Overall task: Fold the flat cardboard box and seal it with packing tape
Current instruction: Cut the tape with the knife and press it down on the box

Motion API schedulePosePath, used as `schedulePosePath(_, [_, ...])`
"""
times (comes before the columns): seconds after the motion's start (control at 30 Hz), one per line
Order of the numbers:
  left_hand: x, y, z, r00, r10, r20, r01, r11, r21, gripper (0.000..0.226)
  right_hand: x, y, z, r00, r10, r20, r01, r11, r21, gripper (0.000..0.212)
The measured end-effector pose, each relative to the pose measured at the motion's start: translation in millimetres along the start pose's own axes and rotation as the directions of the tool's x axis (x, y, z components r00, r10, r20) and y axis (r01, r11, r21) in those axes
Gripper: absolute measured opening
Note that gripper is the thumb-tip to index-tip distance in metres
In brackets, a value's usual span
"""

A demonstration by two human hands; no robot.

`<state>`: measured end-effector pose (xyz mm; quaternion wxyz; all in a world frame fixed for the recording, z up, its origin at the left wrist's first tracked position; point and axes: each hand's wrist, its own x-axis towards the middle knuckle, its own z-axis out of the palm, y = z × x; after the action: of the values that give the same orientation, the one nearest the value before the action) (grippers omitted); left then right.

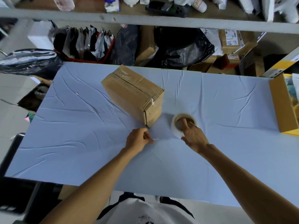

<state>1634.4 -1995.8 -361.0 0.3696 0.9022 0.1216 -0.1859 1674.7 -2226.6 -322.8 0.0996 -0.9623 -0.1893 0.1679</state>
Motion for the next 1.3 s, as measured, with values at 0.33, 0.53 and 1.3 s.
schedulePosePath(0.33, [-8.8, 1.7, -9.4, 0.924, 0.382, -0.015, -0.337, 0.834, 0.436, 0.035, 8.5, -8.8, -12.1, 0.970, 0.032, -0.241, 0.045, 0.952, 0.304, 0.064])
schedulePosePath(0.53, [-35.4, 64.8, -89.1, 0.639, 0.737, -0.220, -0.660, 0.672, 0.336, 0.030, 43.2, -60.3, -62.4, 0.968, 0.248, 0.043, -0.084, 0.159, 0.984, 0.031])
schedulePosePath(1.3, [33.0, 89.1, -101.5, 0.813, 0.545, -0.207, -0.517, 0.838, 0.175, 0.047, 65.7, -84.6, -44.9, 0.808, 0.436, 0.396, -0.384, -0.120, 0.915, 0.032])
